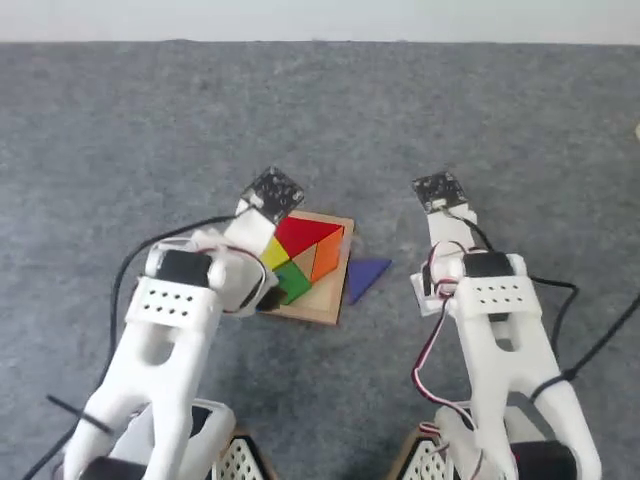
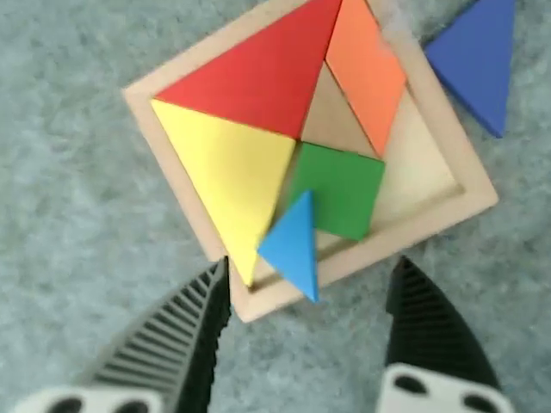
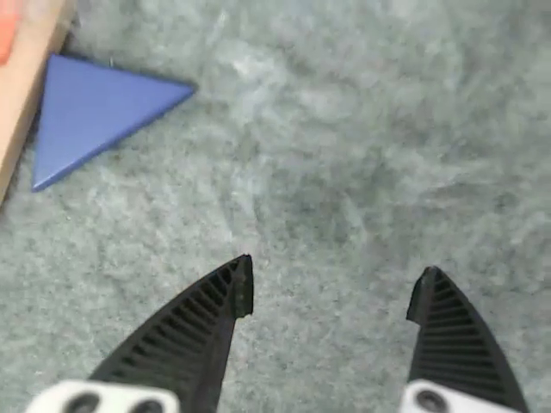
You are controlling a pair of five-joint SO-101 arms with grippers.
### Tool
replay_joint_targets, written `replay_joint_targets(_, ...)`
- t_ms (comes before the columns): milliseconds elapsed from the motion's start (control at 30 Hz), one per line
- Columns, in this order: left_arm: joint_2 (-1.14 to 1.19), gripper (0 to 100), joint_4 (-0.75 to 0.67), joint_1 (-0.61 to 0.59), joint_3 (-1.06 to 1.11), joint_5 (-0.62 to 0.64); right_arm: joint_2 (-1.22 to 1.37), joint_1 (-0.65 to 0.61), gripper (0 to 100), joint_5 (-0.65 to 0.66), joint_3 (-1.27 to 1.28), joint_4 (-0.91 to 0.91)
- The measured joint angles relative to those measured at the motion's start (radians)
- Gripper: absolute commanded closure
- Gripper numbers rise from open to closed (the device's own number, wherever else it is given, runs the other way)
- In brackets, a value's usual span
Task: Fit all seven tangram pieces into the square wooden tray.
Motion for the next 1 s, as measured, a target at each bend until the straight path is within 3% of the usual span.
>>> replay_joint_targets(167,0.000,71,-0.052,-0.014,0.101,-0.049,0.000,-0.015,70.2,-0.002,0.000,-0.005)
replay_joint_targets(333,-0.002,71,-0.132,-0.149,0.143,-0.121,-0.006,-0.014,70.2,-0.005,0.000,-0.005)
replay_joint_targets(467,-0.008,71,-0.143,-0.189,0.143,-0.164,-0.006,-0.015,70.2,-0.005,0.000,-0.005)
replay_joint_targets(667,-0.008,71,-0.143,-0.184,0.143,-0.173,-0.006,-0.015,70.2,-0.005,0.000,-0.005)
replay_joint_targets(833,-0.009,71,-0.161,-0.075,0.183,-0.121,-0.006,-0.014,70.2,-0.005,0.000,-0.005)
replay_joint_targets(1000,-0.009,72,-0.186,-0.049,0.198,-0.095,-0.006,-0.015,70.2,-0.005,0.000,-0.005)
